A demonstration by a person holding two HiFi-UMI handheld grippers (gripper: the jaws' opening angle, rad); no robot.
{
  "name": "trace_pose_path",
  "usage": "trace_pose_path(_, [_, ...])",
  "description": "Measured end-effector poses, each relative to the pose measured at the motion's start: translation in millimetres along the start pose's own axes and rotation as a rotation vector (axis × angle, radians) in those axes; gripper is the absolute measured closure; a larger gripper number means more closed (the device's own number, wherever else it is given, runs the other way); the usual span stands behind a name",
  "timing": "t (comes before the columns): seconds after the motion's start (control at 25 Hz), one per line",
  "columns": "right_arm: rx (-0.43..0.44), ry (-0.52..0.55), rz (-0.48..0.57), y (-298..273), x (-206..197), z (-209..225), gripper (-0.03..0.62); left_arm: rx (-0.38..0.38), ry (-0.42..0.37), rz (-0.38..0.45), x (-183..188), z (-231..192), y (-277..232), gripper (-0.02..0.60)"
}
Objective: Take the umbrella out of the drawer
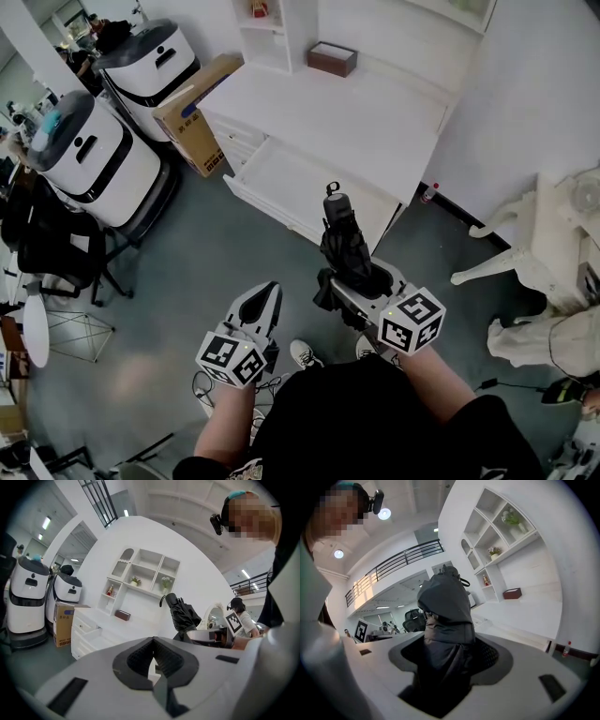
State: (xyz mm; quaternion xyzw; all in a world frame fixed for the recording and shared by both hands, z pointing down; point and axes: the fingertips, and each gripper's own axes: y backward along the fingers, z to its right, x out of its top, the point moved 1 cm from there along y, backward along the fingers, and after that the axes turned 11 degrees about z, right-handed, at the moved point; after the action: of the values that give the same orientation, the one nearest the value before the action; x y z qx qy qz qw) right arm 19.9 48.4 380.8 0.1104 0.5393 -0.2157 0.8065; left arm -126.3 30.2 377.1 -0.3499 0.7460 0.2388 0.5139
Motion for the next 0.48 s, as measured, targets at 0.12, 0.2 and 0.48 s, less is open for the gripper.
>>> trace_pose_path(0.12, [0.03,0.008,-0.023,16.6,2.7,10.3,0.316,0.025,0.003,0.013,-7.0,18.4,-8.5,0.577])
trace_pose_path(0.2, [0.048,0.012,-0.032,26.2,3.6,16.5,0.318,0.041,-0.003,0.019,-10.5,29.3,-12.2,0.577])
trace_pose_path(0.48, [0.12,0.014,-0.066,52.9,0.0,26.2,0.316,0.114,-0.01,0.034,-23.7,62.5,-6.1,0.577])
